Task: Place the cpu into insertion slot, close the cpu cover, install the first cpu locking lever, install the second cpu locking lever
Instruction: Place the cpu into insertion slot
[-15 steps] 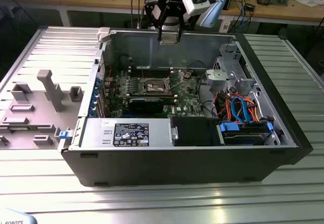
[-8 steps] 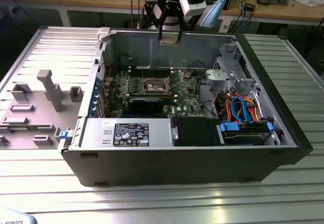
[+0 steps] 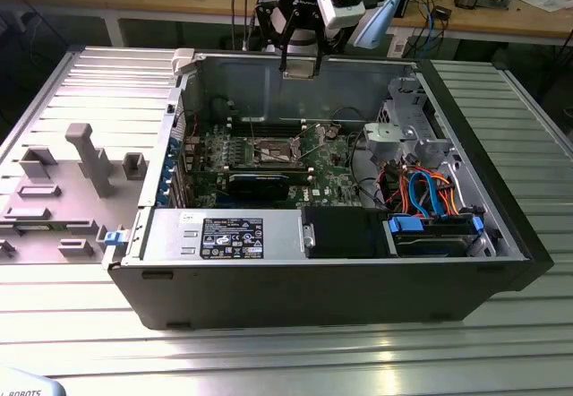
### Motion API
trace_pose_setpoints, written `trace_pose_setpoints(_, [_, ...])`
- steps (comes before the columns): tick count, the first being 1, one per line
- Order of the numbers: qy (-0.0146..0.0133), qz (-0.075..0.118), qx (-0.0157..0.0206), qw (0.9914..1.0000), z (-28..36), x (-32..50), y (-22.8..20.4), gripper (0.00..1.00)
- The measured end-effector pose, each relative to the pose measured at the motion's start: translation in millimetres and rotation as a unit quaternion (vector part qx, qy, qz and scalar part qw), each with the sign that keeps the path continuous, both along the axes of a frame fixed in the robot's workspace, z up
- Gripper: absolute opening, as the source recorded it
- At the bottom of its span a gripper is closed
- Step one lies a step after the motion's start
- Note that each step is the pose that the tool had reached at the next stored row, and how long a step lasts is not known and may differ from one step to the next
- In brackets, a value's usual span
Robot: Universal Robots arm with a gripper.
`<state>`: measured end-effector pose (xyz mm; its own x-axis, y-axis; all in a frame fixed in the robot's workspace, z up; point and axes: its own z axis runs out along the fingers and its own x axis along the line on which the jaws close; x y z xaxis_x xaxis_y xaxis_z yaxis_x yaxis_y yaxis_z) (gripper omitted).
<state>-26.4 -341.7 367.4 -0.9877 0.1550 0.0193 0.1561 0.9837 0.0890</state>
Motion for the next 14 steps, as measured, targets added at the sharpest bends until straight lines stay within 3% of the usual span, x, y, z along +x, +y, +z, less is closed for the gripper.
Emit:
trace_pose_setpoints(8, [0.0000, -0.014, 0.0000, 0.99990, -0.1, 0.0, 0.0, 0.54])
trace_pose_setpoints(12, [0.0000, -0.036, 0.0000, 0.99936, -0.3, 0.0, 0.0, 0.54])
trace_pose_setpoints(14, [0.0000, -0.037, 0.0000, 0.99931, -0.3, 0.0, 0.0, 0.54])
